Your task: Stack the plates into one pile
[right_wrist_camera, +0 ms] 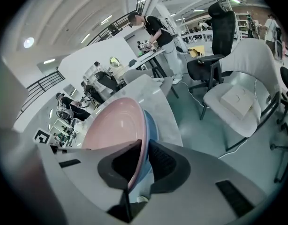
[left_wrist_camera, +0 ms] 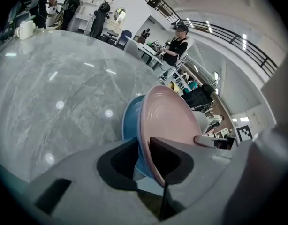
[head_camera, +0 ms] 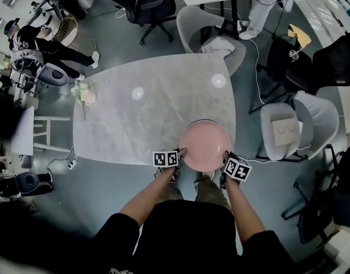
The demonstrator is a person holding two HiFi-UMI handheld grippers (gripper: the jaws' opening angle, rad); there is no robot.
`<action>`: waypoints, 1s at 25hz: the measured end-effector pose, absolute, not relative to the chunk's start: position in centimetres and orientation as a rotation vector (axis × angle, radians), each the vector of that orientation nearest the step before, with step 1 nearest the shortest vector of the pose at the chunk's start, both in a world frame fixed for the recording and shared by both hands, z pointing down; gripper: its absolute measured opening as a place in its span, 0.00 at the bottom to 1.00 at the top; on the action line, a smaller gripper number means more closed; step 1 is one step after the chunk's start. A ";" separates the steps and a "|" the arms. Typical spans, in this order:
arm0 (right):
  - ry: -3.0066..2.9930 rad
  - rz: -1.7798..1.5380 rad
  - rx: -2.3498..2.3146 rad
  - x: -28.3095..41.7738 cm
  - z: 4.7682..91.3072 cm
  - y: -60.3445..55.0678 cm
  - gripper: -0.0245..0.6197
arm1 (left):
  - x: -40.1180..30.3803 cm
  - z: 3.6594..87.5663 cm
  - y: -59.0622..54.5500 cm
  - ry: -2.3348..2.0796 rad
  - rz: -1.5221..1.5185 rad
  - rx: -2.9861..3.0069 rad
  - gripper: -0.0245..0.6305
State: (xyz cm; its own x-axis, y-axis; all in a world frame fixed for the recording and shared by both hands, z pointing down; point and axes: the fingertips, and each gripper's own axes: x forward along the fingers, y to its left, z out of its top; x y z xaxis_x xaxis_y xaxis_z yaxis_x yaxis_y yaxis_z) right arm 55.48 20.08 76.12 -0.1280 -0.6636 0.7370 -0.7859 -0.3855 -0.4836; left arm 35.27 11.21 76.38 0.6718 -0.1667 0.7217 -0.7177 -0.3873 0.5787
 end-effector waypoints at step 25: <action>-1.661 1.529 1.763 55.5 80.4 18.6 0.30 | 33.3 78.4 9.8 -1.098 0.847 1.818 0.23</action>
